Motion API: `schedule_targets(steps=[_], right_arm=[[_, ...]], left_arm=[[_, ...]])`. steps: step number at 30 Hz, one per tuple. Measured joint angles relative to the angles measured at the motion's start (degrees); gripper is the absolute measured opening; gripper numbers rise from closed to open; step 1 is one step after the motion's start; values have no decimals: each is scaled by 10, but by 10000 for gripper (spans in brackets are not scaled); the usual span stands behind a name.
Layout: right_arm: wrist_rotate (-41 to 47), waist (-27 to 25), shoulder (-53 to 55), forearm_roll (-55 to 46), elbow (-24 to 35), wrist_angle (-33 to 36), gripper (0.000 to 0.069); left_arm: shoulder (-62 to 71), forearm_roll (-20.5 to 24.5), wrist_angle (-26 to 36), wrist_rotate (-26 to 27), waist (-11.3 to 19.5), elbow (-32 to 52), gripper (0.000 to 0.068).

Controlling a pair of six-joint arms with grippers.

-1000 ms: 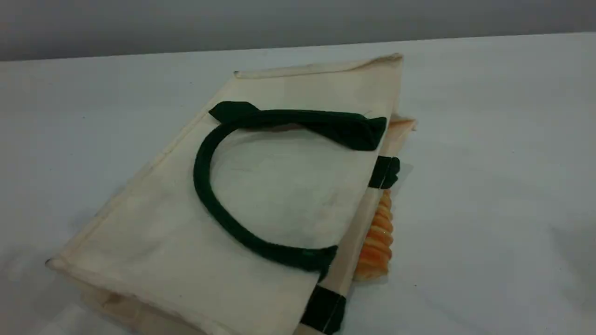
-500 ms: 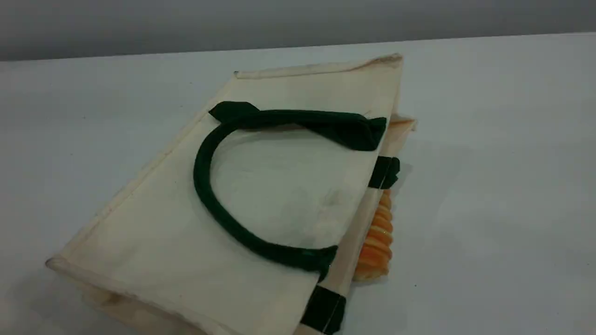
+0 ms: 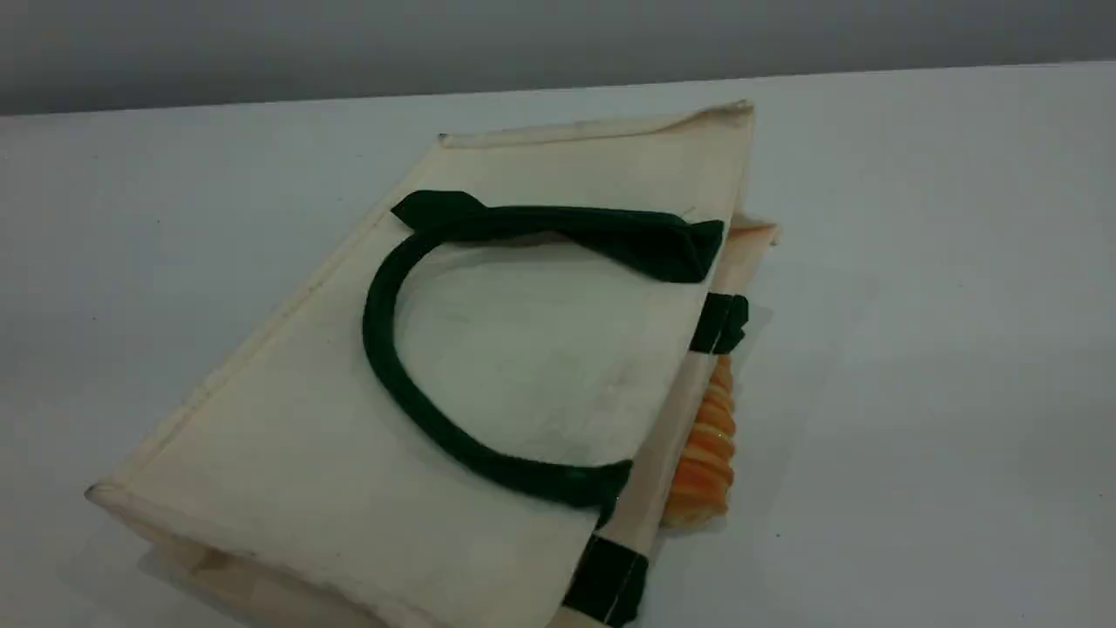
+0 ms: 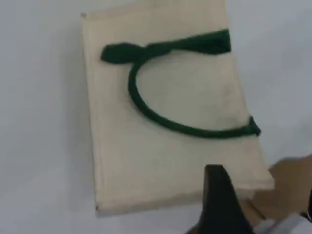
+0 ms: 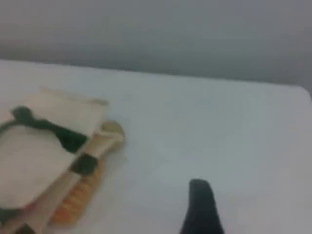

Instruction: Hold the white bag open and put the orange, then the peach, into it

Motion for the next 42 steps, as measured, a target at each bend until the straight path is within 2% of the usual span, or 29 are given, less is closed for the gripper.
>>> schedule_targets(steps=[5,12,14,21,24,33,42], right_arm=[[8,0,-9,-2,52,-4,461],[13,0,-9,-11,89,-44,461],[13,0,-9,-12,89,-47,461],[13,0,-9,-14,100,-46,461],[13,0,-9,-14,99,-49,461],[13,0,-9,-14,99,-48,461],[13,0,-9,-14,99,-48,460]], left_arm=[[-105,32,-35,-29,0,77,386],[-233,138,-34,-118,0,134,386],[-261,152,-34,-136,0,151,386],[-300,151,-5,-147,0,207,386],[-300,151,-24,-146,0,207,386],[-300,179,-22,-145,0,208,386],[-300,178,-22,-144,0,208,386]])
